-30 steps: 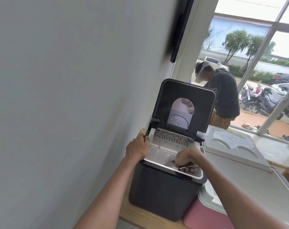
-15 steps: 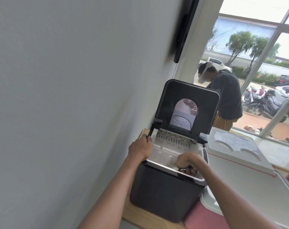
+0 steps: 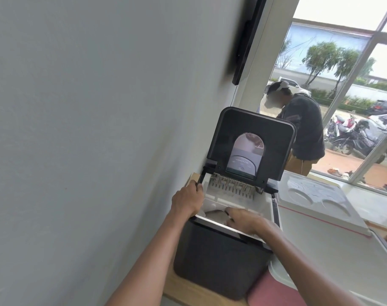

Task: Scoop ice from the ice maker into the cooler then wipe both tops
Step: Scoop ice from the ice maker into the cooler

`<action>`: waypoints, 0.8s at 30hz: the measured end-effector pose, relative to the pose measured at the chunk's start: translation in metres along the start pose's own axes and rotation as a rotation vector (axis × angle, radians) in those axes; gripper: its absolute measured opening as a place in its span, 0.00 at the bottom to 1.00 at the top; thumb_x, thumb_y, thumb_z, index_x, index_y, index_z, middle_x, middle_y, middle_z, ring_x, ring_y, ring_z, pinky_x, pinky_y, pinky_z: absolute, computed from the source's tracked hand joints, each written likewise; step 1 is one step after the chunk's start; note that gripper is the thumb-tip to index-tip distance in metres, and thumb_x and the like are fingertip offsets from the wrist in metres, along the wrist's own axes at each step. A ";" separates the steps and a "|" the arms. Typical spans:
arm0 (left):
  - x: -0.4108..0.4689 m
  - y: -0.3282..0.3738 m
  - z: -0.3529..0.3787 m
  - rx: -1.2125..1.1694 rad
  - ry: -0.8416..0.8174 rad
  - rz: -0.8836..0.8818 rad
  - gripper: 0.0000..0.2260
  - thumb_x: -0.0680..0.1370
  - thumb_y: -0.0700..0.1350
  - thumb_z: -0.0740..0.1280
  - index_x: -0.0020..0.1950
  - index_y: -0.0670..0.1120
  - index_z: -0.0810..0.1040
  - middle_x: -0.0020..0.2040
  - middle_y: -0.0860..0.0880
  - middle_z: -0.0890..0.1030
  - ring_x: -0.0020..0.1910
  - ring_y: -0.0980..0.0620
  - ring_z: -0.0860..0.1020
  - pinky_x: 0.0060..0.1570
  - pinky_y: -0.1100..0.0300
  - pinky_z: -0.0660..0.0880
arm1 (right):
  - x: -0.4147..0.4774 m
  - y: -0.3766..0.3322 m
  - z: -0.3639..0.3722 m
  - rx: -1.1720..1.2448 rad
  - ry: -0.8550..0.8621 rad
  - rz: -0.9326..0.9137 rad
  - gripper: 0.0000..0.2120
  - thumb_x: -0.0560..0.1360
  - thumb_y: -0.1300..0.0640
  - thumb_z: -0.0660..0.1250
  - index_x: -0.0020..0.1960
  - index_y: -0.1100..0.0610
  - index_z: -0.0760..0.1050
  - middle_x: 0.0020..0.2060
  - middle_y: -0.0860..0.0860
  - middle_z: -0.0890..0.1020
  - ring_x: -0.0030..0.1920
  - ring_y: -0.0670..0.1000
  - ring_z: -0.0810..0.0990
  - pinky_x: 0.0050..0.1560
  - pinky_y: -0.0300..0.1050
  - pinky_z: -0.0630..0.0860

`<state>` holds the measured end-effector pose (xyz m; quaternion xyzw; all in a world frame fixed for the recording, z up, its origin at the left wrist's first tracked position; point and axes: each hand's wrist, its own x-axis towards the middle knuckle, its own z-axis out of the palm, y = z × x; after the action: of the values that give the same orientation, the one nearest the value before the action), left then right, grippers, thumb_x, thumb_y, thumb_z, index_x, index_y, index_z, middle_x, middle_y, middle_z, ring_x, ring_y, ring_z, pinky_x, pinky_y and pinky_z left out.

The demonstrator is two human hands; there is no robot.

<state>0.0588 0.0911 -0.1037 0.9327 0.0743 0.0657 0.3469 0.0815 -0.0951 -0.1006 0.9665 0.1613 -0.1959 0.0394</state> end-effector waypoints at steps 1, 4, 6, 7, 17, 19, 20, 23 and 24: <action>0.000 0.000 0.000 0.000 0.002 0.000 0.20 0.83 0.52 0.47 0.64 0.43 0.72 0.58 0.40 0.80 0.55 0.38 0.77 0.54 0.49 0.71 | -0.001 0.001 0.001 0.010 0.023 -0.028 0.18 0.81 0.53 0.58 0.68 0.59 0.68 0.64 0.59 0.77 0.62 0.58 0.76 0.57 0.48 0.72; 0.000 0.000 0.001 0.000 0.002 -0.013 0.21 0.83 0.53 0.47 0.64 0.43 0.72 0.58 0.39 0.80 0.56 0.37 0.76 0.55 0.48 0.71 | 0.000 0.002 0.003 0.034 0.040 -0.064 0.18 0.80 0.52 0.59 0.68 0.58 0.68 0.63 0.59 0.78 0.61 0.58 0.76 0.55 0.48 0.71; 0.000 -0.001 0.001 -0.006 0.003 -0.012 0.20 0.83 0.53 0.47 0.63 0.44 0.72 0.57 0.40 0.80 0.55 0.38 0.77 0.54 0.48 0.71 | -0.003 0.002 0.003 0.045 0.070 -0.090 0.18 0.80 0.53 0.60 0.68 0.57 0.68 0.62 0.58 0.79 0.61 0.59 0.77 0.54 0.48 0.71; 0.000 -0.001 0.001 -0.008 0.005 -0.008 0.20 0.83 0.53 0.47 0.63 0.44 0.72 0.57 0.40 0.80 0.55 0.38 0.77 0.54 0.48 0.71 | -0.006 0.002 0.002 0.045 0.092 -0.104 0.18 0.80 0.53 0.61 0.68 0.57 0.68 0.61 0.58 0.79 0.60 0.59 0.77 0.54 0.48 0.71; -0.001 -0.001 0.000 -0.044 -0.006 -0.004 0.20 0.83 0.54 0.48 0.63 0.45 0.72 0.56 0.42 0.81 0.54 0.40 0.77 0.55 0.47 0.73 | -0.011 0.003 -0.012 0.075 -0.043 -0.096 0.23 0.79 0.49 0.61 0.73 0.52 0.66 0.67 0.52 0.76 0.62 0.55 0.77 0.65 0.51 0.71; -0.002 -0.001 0.001 -0.049 -0.003 -0.001 0.20 0.83 0.53 0.48 0.64 0.45 0.72 0.56 0.42 0.81 0.54 0.40 0.77 0.54 0.48 0.73 | -0.008 0.007 -0.015 0.105 -0.090 -0.088 0.26 0.76 0.47 0.61 0.74 0.47 0.65 0.64 0.52 0.78 0.59 0.55 0.80 0.63 0.53 0.74; -0.001 -0.002 0.001 -0.052 -0.001 0.000 0.20 0.83 0.53 0.48 0.64 0.45 0.72 0.56 0.42 0.81 0.54 0.40 0.77 0.54 0.48 0.73 | -0.008 0.009 -0.017 0.132 -0.120 -0.091 0.27 0.75 0.46 0.61 0.74 0.44 0.64 0.63 0.52 0.80 0.56 0.55 0.82 0.62 0.55 0.76; 0.000 -0.003 0.000 -0.061 0.000 0.000 0.20 0.83 0.54 0.48 0.64 0.45 0.72 0.57 0.42 0.81 0.54 0.40 0.78 0.56 0.47 0.73 | -0.009 0.009 -0.021 0.176 -0.187 -0.104 0.26 0.76 0.47 0.60 0.74 0.41 0.62 0.61 0.54 0.80 0.51 0.56 0.83 0.58 0.55 0.78; 0.001 -0.003 0.001 -0.064 -0.003 -0.003 0.20 0.82 0.54 0.48 0.64 0.46 0.72 0.57 0.42 0.81 0.54 0.40 0.78 0.56 0.47 0.73 | -0.008 0.010 -0.019 0.186 -0.193 -0.104 0.27 0.76 0.46 0.59 0.75 0.42 0.61 0.63 0.53 0.79 0.53 0.56 0.83 0.59 0.54 0.78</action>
<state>0.0594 0.0933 -0.1063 0.9211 0.0731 0.0661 0.3766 0.0846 -0.1041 -0.0796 0.9329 0.1877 -0.3040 -0.0454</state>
